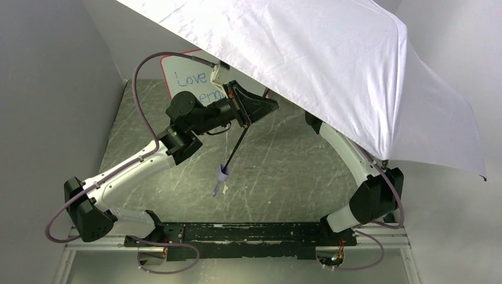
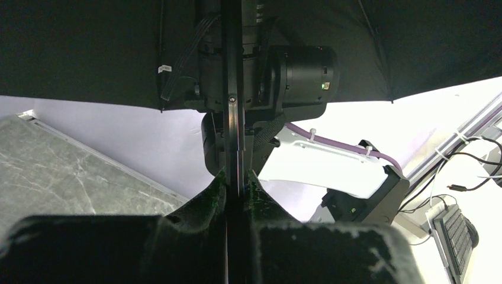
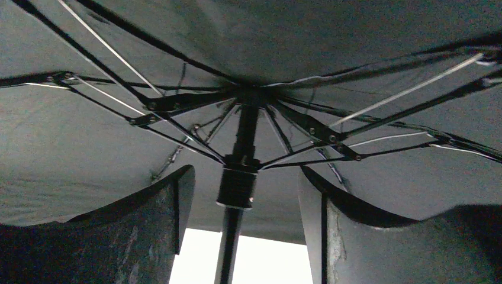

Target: Put away the umbrella

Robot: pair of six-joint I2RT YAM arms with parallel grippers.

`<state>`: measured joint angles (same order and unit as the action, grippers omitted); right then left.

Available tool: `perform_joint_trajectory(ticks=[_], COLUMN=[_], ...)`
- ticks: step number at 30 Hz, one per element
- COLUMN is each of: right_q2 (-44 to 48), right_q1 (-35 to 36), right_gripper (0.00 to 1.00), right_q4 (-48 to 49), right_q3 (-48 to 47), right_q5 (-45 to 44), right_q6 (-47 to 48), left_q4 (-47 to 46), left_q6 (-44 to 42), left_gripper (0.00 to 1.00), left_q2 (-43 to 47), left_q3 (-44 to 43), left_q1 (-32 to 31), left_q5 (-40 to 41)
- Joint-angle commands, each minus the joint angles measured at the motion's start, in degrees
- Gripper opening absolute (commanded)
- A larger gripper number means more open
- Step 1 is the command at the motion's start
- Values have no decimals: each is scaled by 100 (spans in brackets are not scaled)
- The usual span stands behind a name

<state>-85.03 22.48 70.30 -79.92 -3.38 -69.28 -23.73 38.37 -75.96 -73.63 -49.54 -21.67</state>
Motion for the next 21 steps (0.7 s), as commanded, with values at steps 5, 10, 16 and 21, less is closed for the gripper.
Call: perform_joint_trajectory(ticks=[5, 10, 16, 21], right_q2=[-56, -79, -107, -126], right_q1=[17, 11, 7, 15], right_gripper=[65, 62, 62, 59], right_q4=[-82, -73, -86, -91], right_q3=[-223, -276, -338, -349], right_q5=[-66, -86, -93, -89], right_q6=[-31, -27, -34, -42], left_q4=[-580, -607, -585, -547], left_q6=[-6, 24, 32, -1], left_gripper=[5, 5, 5, 5], left_q2=[108, 108, 95, 82], left_q3=[-17, 30, 42, 28], left_q1=[-8, -12, -11, -19], left_q5=[-248, -258, -276, -276])
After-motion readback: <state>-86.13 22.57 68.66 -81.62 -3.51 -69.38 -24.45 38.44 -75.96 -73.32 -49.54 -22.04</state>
